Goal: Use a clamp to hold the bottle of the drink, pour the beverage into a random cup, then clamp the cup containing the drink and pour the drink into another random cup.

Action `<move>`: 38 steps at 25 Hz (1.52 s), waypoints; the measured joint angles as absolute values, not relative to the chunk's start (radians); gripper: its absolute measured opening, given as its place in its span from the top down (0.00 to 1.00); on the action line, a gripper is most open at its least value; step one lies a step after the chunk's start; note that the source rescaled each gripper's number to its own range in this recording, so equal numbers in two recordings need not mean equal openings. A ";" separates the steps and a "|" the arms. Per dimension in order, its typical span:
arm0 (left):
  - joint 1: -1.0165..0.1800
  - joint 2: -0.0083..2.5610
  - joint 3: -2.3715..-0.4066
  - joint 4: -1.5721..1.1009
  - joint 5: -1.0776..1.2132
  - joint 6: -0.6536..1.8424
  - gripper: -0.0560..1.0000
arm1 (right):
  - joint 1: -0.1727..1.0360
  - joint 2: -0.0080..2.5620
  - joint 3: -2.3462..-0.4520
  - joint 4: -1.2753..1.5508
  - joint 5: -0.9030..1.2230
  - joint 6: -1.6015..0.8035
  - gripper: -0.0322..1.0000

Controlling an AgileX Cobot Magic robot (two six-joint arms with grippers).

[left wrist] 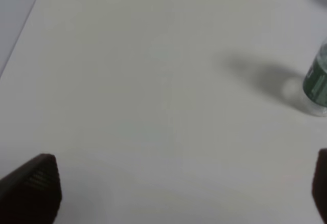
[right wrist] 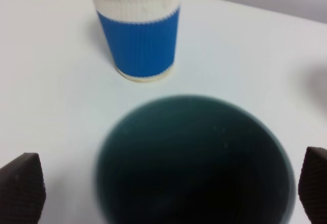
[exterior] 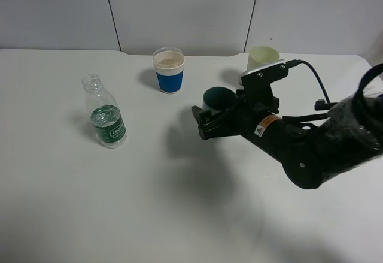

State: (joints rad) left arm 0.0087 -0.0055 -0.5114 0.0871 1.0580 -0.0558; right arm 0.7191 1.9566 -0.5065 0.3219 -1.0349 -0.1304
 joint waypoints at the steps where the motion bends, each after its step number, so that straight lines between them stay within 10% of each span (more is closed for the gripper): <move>1: 0.009 -0.006 -0.511 0.087 1.058 -0.056 0.00 | 0.722 1.933 -0.499 0.322 -1.030 -0.133 0.01; 20: 0.009 -0.006 -0.511 0.087 1.058 -0.056 0.00 | 0.677 1.225 -0.361 0.420 -0.648 -0.458 0.00; 29: 0.009 -0.006 -0.511 0.087 1.058 -0.056 0.00 | 0.091 0.996 -0.458 0.114 -0.242 -0.119 0.00; 38: 0.009 -0.006 -0.511 0.087 1.058 -0.056 0.00 | -0.049 0.714 -0.572 0.017 0.102 -0.079 0.00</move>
State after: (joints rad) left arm 0.0087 -0.0055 -0.5114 0.0871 1.0580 -0.0558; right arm -0.0488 0.7135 -0.5720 0.0172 0.1023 -0.0786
